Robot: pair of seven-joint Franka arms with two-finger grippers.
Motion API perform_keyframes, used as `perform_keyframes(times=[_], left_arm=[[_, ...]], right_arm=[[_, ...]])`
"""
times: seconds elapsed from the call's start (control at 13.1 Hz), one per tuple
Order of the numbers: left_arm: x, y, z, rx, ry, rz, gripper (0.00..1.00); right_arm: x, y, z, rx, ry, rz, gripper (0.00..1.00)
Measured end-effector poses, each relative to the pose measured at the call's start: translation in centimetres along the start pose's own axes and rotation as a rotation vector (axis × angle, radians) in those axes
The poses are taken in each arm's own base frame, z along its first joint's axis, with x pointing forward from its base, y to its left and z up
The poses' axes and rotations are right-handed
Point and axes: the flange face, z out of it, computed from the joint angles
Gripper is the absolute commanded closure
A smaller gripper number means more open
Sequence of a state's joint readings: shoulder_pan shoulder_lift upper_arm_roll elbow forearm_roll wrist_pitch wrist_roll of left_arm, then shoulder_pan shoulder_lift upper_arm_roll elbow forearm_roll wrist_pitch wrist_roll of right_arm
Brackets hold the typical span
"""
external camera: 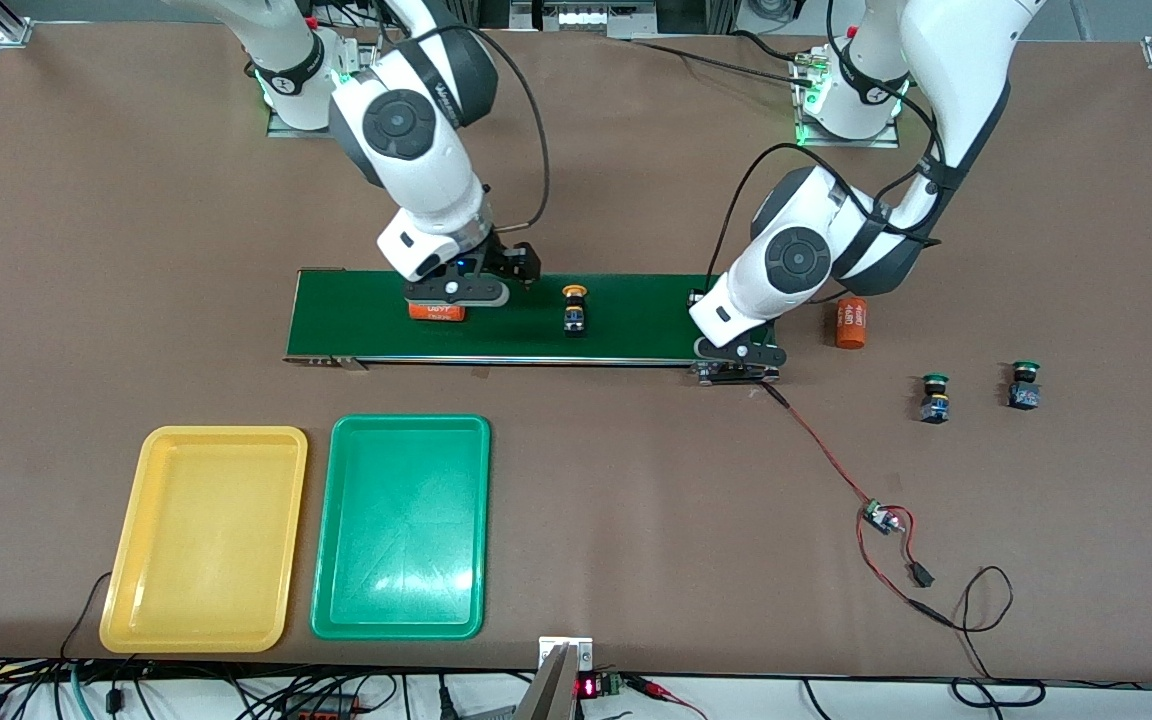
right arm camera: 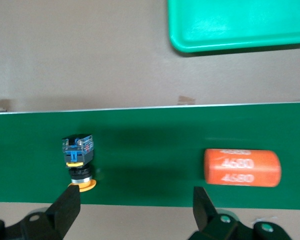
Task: Sort buttons by color to trays
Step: 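Grasp the yellow button with the right gripper while the left gripper withdraws, then carry the button to the yellow tray while the left gripper places the cylinder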
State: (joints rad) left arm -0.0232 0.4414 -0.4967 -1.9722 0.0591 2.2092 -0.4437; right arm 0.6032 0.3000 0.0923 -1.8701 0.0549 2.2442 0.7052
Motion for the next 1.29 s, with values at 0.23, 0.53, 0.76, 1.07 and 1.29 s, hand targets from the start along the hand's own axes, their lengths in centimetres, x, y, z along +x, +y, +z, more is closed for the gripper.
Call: perform_keyframes(times=[0.23, 0.53, 0.76, 1.07, 1.29], left_arm=[[1.5, 0.0, -3.5, -0.012, 0.041, -0.012, 0.0], [2.9, -6.7, -9.0, 0.023, -0.011, -0.103, 0.0], [4.2, -15.7, -8.7, 0.0, -0.046, -0.074, 0.0], [3.6, -25.5, -5.6, 0.004, -0.108, 0.034, 0.0], [2.1, -26.8, -1.9, 0.029, -0.128, 0.095, 0.0]], right_arm=[[-0.7, -1.3, 2.8, -0.028, -0.024, 0.018, 0.0], [-0.3, -1.6, 4.1, -0.038, -0.027, 0.031, 0.0], [0.6, -1.9, 4.1, -0.03, -0.018, 0.04, 0.0], [1.2, -2.1, 4.8, -0.029, -0.018, 0.044, 0.0], [1.3, -2.0, 5.9, -0.032, -0.023, 0.046, 0.0]])
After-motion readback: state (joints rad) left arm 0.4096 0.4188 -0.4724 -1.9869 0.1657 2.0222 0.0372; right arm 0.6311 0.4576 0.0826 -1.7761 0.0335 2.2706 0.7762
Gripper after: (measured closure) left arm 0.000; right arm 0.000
